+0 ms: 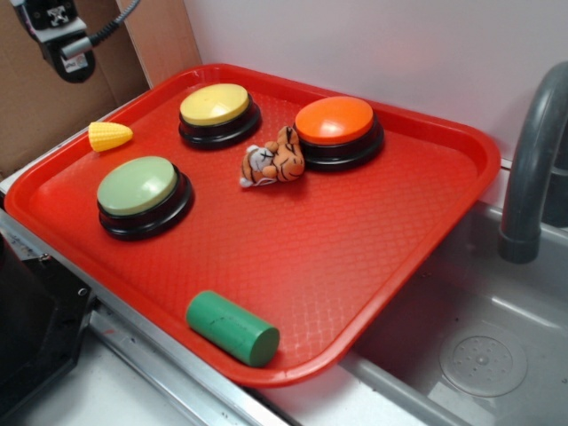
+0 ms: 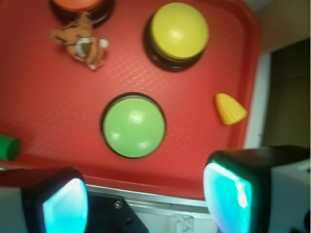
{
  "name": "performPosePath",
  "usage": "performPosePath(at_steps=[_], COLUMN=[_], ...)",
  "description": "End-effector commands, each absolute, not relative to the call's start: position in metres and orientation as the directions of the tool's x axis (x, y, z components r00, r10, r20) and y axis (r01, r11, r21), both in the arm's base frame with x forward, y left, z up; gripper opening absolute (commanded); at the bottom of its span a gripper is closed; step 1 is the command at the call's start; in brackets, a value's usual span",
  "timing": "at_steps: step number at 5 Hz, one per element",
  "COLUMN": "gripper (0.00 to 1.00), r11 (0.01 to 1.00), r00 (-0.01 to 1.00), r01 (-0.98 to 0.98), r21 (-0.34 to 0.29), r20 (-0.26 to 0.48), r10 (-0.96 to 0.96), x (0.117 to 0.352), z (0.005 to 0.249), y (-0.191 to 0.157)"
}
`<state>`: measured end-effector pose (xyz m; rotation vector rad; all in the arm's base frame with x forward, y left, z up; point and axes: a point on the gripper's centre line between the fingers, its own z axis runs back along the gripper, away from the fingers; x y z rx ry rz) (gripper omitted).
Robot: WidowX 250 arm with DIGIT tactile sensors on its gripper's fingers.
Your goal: Push the green button.
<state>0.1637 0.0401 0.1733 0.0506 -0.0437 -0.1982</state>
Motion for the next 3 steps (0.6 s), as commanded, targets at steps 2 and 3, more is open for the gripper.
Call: performPosePath(at_steps=[2,3], gripper=[1.0,1.0], r11=[0.991,0.993], r00=[0.991,0.994], r01=[0.125,0.112], r21=[0.043,0.036], r20=[0.04,0.007], r10=[-0.126,-0.112], x=[0.1642,0.1659], z=[0.2011,0.1916], y=[0.0476,0.0498])
